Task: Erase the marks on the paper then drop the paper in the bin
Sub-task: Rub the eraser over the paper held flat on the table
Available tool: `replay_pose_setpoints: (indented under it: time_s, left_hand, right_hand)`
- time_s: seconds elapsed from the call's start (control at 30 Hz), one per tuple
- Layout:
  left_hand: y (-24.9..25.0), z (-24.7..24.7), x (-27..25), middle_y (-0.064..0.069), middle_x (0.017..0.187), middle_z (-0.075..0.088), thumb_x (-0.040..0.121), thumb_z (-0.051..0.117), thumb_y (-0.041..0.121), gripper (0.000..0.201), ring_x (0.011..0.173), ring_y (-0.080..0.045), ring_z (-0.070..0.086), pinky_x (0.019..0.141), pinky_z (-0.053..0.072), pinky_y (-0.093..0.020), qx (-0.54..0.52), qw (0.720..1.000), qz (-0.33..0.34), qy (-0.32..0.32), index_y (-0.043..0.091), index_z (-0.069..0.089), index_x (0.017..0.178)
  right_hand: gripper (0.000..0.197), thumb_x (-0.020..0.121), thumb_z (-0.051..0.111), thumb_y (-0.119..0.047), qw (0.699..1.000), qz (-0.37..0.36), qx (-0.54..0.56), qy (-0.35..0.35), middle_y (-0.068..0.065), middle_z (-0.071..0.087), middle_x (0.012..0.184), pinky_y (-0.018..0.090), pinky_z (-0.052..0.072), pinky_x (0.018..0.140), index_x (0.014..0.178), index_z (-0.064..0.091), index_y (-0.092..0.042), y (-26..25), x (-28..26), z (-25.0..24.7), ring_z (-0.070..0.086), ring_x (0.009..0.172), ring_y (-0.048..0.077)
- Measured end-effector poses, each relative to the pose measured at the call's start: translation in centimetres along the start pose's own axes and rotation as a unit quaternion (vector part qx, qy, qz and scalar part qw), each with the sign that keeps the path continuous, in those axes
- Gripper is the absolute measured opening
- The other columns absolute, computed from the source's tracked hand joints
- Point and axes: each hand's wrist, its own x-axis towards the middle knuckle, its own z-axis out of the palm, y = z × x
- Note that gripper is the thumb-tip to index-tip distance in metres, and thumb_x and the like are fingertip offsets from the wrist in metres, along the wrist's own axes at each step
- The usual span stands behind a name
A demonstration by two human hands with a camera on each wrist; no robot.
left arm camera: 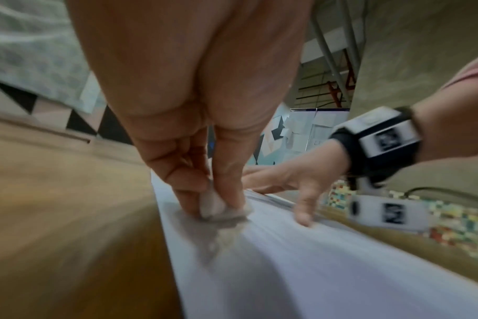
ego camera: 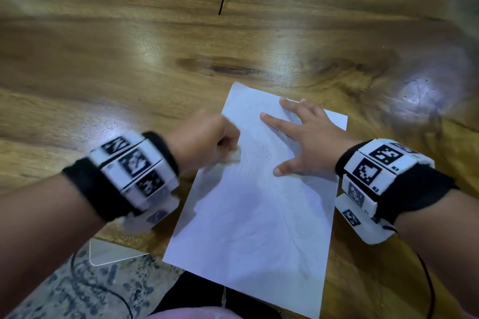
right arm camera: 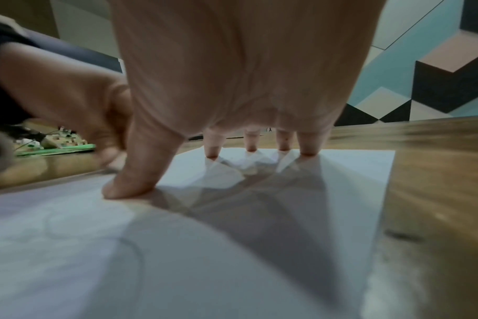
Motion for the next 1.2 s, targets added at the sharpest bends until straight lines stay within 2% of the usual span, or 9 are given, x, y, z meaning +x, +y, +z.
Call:
replay_pose_setpoints:
  time_s: [0.1,0.3,0.57,0.7,0.8,0.93,1.03,1.1,1.2]
  left_hand:
    - [-0.6,0.5,-2.5,0.014,0.058,0.052,0.069,0.074,0.016,0.01,0.056,0.005,0.048,0.053,0.033,-0.007,-0.003,0.997,0.01,-0.082,0.015,0.065,0.065]
    - [0.2,-0.5,2.0,-0.002,0.07,0.064,0.074,0.067,0.006,0.009,0.065,-0.015,0.051,0.052,0.032,-0.012,-0.003,0.999,-0.021,0.034,0.014,0.064,0.073]
    - [-0.9,0.4,-2.6,0.015,0.057,0.054,0.069,0.076,0.02,0.019,0.057,0.003,0.051,0.057,0.037,-0.008,-0.023,0.996,-0.025,-0.077,0.021,0.06,0.058]
    - [-0.3,-0.3,1.0,-0.002,0.069,0.068,0.073,0.071,0.009,0.013,0.068,-0.017,0.059,0.067,0.048,-0.025,-0.044,0.998,-0.044,0.015,0.017,0.063,0.067]
    - [-0.2,0.2,0.6,-0.004,0.07,0.065,0.075,0.069,0.006,0.006,0.07,-0.019,0.057,0.059,0.041,-0.02,-0.037,0.997,-0.047,0.044,0.01,0.066,0.071]
    - [-1.0,1.3,-4.3,0.006,0.054,0.055,0.071,0.074,0.021,0.024,0.053,-0.005,0.047,0.051,0.034,-0.02,-0.036,0.999,-0.029,-0.001,0.018,0.056,0.055]
    - [-1.1,0.8,-4.3,0.013,0.053,0.054,0.069,0.076,0.02,0.024,0.057,0.003,0.052,0.052,0.036,-0.009,-0.045,0.997,-0.039,-0.054,0.019,0.057,0.054]
    - [-0.8,0.0,-1.9,0.007,0.063,0.062,0.071,0.075,0.022,0.019,0.059,-0.002,0.055,0.053,0.036,-0.009,-0.045,0.998,-0.039,-0.014,0.022,0.06,0.059]
    - [-0.4,-0.3,1.4,-0.011,0.079,0.07,0.073,0.072,0.014,0.011,0.075,-0.024,0.062,0.067,0.048,-0.027,-0.055,0.996,-0.037,0.057,0.015,0.063,0.068]
  right_hand:
    - [0.102,0.069,0.067,-0.064,1.0,0.0,0.009,-0.002,-0.015,-0.019,0.155,0.041,0.012,0.115,0.141,-0.005,-0.056,0.0,0.0,-0.1,-0.018,0.143,0.021]
    - [0.102,0.068,0.069,-0.062,1.0,0.002,0.017,0.007,-0.015,-0.017,0.155,0.04,0.014,0.115,0.142,-0.002,-0.056,-0.1,0.0,0.1,-0.017,0.143,0.02]
    - [0.102,0.068,0.07,-0.06,1.0,0.002,0.028,0.006,-0.015,-0.016,0.156,0.04,0.013,0.115,0.142,0.0,-0.056,-0.1,0.1,0.1,-0.018,0.143,0.02]
    - [0.102,0.068,0.071,-0.059,1.0,0.004,0.028,0.012,-0.015,-0.015,0.156,0.04,0.013,0.115,0.142,0.0,-0.056,-0.1,0.0,0.1,-0.017,0.144,0.02]
    - [0.102,0.068,0.072,-0.06,0.999,0.006,0.033,0.011,-0.016,-0.015,0.156,0.04,0.012,0.115,0.141,0.001,-0.057,0.0,0.1,0.2,-0.017,0.143,0.019]
    - [0.102,0.068,0.071,-0.06,0.999,0.006,0.034,0.013,-0.017,-0.015,0.155,0.039,0.012,0.115,0.141,0.0,-0.058,0.0,0.0,0.3,-0.017,0.143,0.018]
    - [0.102,0.068,0.071,-0.059,0.999,0.006,0.033,0.017,-0.016,-0.015,0.156,0.039,0.011,0.115,0.142,0.001,-0.057,-0.1,0.0,0.3,-0.017,0.144,0.019]
    - [0.102,0.067,0.072,-0.059,0.999,0.006,0.034,0.02,-0.016,-0.014,0.156,0.039,0.01,0.116,0.142,0.002,-0.057,-0.1,0.0,0.3,-0.017,0.144,0.019]
    - [0.102,0.067,0.072,-0.059,0.999,0.005,0.04,0.022,-0.016,-0.014,0.156,0.038,0.008,0.116,0.142,0.003,-0.057,0.0,0.0,0.3,-0.016,0.144,0.019]
